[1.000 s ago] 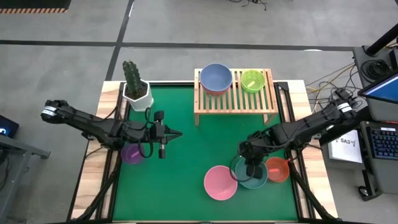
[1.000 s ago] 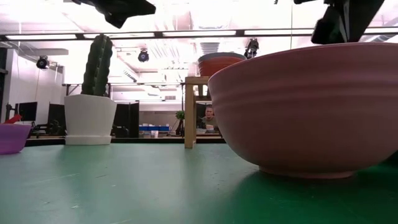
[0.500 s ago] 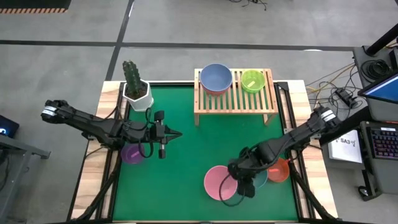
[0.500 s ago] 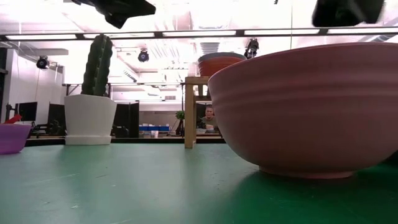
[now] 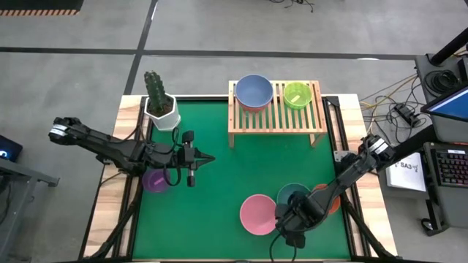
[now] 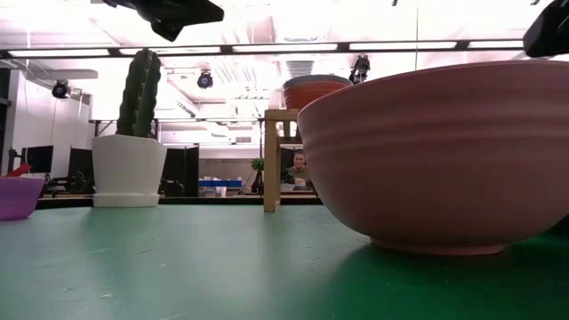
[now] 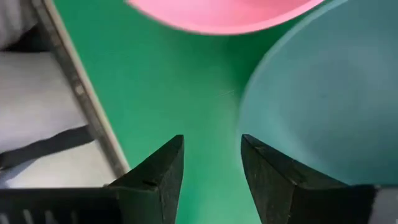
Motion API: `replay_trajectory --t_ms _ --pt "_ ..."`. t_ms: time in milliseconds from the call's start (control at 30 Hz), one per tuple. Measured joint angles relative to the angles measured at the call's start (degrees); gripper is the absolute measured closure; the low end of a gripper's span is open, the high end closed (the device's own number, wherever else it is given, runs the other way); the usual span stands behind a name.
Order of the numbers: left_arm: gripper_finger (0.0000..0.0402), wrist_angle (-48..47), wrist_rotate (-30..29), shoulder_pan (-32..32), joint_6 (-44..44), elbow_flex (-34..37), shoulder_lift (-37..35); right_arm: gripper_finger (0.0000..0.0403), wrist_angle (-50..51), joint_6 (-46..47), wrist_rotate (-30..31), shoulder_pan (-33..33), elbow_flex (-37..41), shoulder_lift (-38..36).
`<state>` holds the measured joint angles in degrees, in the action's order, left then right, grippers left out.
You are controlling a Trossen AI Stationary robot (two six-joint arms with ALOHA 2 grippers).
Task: Place and stack bowls onto a shelf
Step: Stack the dark green bowl on top of the blue bowl on the shelf
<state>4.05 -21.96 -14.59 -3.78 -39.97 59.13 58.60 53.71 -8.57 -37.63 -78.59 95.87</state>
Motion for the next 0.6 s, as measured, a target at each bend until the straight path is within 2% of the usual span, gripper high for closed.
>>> replay_trajectory --t_ms 233,400,500,600 --pt "0.0402 0.3 0.0 0.0 0.0 0.0 0.0 0.0274 0.0 -4.1 4.1 0.1 1.3 1.2" --pt "0.0402 0.4 0.0 0.0 0.0 0.0 0.0 0.0289 -0.6 -5.2 4.2 0.1 3.6 2.0" --pt "0.0402 0.4 0.0 0.0 -0.1 -0.1 0.0 0.0316 -0.7 -5.3 4.1 0.1 4.1 2.2" --pt "0.0402 0.4 0.0 0.0 -0.2 -0.1 0.0 0.0358 -1.1 -5.2 4.1 0.1 4.1 2.2"
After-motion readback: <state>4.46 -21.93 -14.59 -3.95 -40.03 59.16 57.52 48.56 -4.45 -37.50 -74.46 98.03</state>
